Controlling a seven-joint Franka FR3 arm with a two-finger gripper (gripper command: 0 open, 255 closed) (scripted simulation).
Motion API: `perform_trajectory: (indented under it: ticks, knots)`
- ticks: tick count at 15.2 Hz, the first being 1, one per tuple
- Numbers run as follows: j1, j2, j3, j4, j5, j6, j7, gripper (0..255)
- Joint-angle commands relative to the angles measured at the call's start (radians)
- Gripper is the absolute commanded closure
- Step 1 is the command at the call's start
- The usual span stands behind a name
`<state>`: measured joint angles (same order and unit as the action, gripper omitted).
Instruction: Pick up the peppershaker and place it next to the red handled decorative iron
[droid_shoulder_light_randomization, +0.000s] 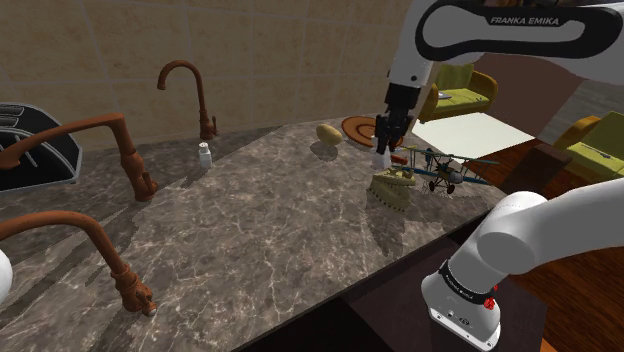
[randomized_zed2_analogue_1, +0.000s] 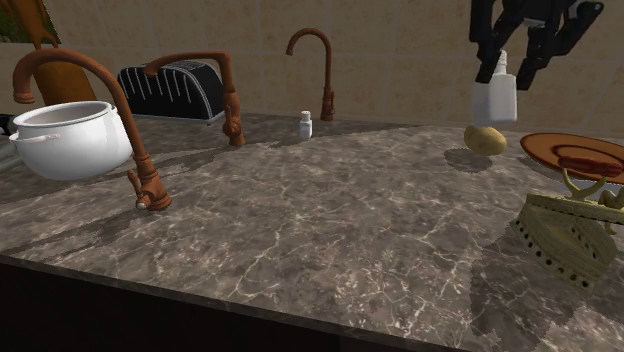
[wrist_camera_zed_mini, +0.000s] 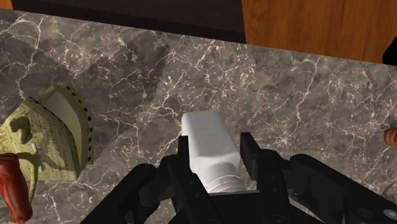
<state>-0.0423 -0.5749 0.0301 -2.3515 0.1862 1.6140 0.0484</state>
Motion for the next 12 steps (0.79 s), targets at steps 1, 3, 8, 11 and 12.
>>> perform_trajectory:
  ticks: [1,3,8,11,12]
  knots:
    - [-0.019,-0.036,-0.035,-0.029,-0.027,-0.015,-0.043,255]
    - [-0.04,-0.061,-0.073,-0.044,-0.058,-0.031,-0.087,255]
    - [-0.094,-0.101,-0.172,-0.062,-0.144,-0.066,-0.202,255]
    - [-0.108,-0.107,-0.197,-0.089,-0.167,-0.047,-0.232,255]
    - [-0.108,-0.107,-0.198,-0.103,-0.167,-0.034,-0.233,255]
